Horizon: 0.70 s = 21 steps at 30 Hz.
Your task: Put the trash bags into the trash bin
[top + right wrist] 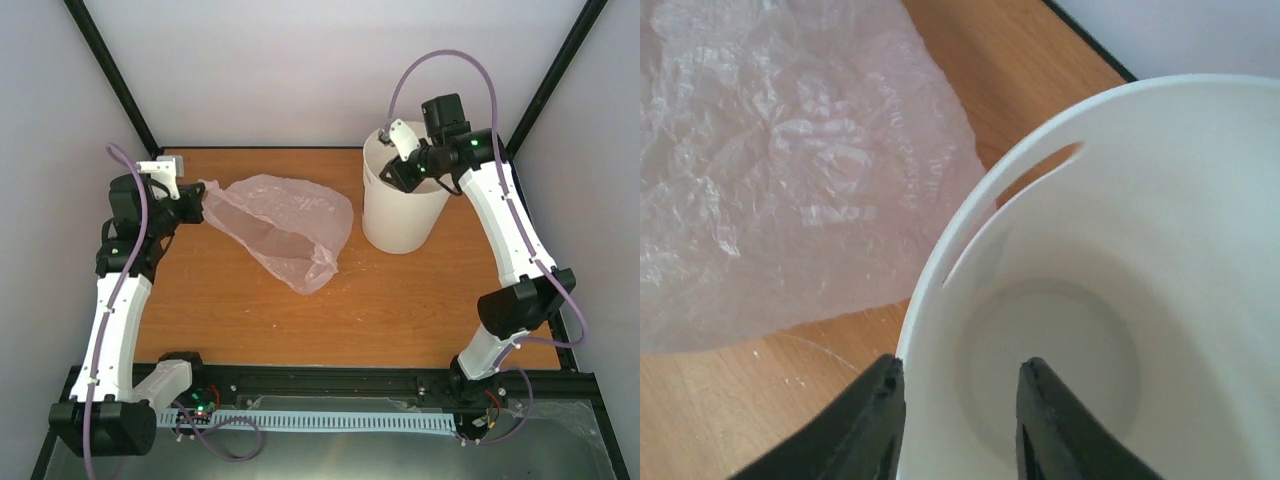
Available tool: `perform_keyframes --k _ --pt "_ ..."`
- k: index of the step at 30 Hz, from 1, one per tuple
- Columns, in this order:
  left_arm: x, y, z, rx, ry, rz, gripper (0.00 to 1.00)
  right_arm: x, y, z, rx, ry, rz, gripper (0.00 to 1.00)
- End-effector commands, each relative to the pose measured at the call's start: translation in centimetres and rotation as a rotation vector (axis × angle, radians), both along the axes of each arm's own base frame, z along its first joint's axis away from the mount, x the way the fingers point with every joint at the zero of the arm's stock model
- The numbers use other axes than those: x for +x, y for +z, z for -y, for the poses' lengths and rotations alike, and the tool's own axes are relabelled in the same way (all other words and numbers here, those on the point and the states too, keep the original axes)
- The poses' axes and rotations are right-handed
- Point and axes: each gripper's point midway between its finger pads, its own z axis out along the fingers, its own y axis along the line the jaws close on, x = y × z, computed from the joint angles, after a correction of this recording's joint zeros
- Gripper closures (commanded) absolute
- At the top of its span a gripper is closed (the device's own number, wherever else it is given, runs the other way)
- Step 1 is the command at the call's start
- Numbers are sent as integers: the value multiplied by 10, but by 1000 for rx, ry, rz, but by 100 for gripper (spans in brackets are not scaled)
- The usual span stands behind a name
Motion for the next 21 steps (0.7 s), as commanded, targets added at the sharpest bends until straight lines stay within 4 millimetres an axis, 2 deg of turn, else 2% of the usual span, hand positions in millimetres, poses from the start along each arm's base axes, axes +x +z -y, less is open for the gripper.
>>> perform_keyframes --k 1,4,7,11,15,18,21 --pt "-7 19 -10 35 34 40 99 -2 47 -7 27 22 133 57" --pt "-6 18 -13 43 44 37 99 -19 69 -17 78 79 173 43" --pt "-5 17 -14 47 46 35 99 -56 72 -35 176 204 110 40" --pt "-5 19 -11 51 27 41 99 -120 51 -62 260 397 -46 36" --pt "-8 19 -11 61 23 51 99 -170 24 -84 275 513 -192 30" --pt "-11 21 -9 57 13 63 99 -192 5 -100 260 558 -256 27" --pt "-16 22 -8 59 9 71 99 -194 -5 -113 257 566 -285 24"
